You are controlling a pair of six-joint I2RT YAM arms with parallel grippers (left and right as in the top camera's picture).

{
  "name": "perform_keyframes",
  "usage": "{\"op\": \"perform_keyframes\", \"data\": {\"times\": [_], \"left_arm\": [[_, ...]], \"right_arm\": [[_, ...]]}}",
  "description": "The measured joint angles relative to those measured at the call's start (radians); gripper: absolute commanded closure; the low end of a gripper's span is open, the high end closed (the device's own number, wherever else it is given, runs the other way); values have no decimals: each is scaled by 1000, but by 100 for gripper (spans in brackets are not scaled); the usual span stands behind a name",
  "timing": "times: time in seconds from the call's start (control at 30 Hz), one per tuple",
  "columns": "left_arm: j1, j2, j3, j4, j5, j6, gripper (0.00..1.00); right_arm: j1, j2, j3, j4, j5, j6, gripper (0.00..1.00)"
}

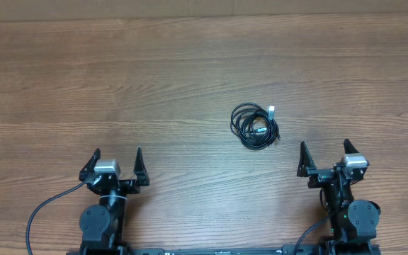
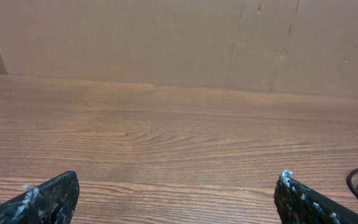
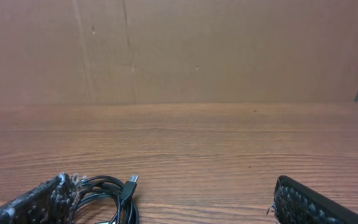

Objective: Untangle cables

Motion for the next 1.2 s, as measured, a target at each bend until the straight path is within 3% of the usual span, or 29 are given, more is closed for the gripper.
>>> {"op": "perform_keyframes", "data": {"times": [0.27, 0.5, 0.67, 0.73, 0.83, 1.0, 1.2], "left_arm": [[0, 0, 0, -1, 31, -47, 0], [0, 0, 0, 35, 208, -375, 0], [0, 0, 0, 320, 240, -476, 0], [0, -1, 6, 504, 223, -501, 0], [0, -2, 63, 569, 169, -520, 0], [0, 51, 324, 352, 137, -485, 0], [0, 297, 789, -17, 254, -367, 0]], "right_arm": [[0, 0, 0, -1, 0, 0, 0], [0, 0, 0, 0, 0, 0, 0], [0, 0, 0, -1, 0, 0, 0], [0, 0, 0, -1, 0, 0, 0], [0, 0, 0, 0, 0, 0, 0], [0, 0, 0, 0, 0, 0, 0], [0, -1, 0, -1, 0, 0, 0]]}}
